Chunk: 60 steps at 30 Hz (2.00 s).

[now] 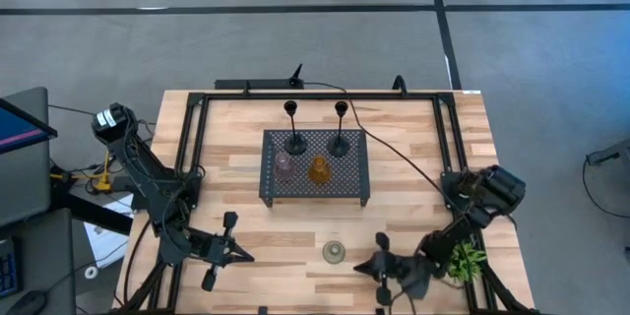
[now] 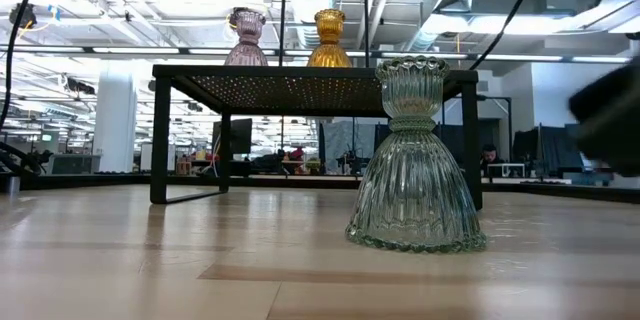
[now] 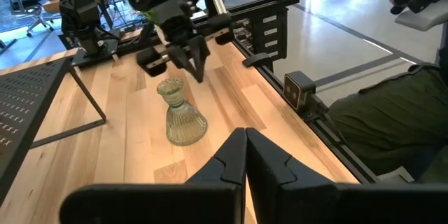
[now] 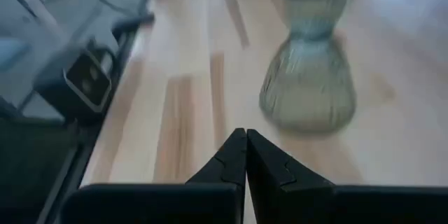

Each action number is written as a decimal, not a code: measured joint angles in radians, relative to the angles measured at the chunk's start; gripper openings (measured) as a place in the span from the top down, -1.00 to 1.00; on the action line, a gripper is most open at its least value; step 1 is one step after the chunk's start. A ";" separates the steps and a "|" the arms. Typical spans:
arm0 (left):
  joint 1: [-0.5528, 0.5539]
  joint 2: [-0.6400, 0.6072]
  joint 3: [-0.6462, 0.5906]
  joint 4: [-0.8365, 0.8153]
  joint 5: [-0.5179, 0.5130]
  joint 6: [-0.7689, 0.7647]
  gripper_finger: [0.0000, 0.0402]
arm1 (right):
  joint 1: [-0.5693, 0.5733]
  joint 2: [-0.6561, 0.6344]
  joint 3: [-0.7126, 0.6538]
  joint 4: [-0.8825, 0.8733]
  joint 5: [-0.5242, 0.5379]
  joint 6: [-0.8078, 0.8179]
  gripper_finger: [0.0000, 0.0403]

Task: Pick & Place candle stick holders
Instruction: Align the green glass candle holder with the orange glass candle holder on the shelf

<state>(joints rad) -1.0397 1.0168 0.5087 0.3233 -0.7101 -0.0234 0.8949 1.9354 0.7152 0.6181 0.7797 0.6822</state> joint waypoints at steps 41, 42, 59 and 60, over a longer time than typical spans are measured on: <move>0.000 0.000 0.000 0.000 0.000 -0.011 0.97 | -0.172 0.000 -0.057 0.148 -0.075 -0.153 -0.49; 0.000 0.000 0.000 0.000 0.000 -0.011 0.97 | -0.175 0.000 -0.057 0.151 -0.076 -0.153 -0.51; 0.000 0.000 0.000 0.000 0.000 -0.011 0.97 | -0.252 0.000 -0.037 0.222 -0.204 -0.165 -0.68; 0.000 0.000 0.000 0.000 0.000 -0.011 0.97 | -0.253 0.000 -0.030 0.222 -0.205 -0.178 -0.68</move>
<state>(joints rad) -1.0393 1.0172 0.5083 0.3234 -0.7097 -0.0349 0.6419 1.9350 0.6853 0.8398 0.5751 0.5039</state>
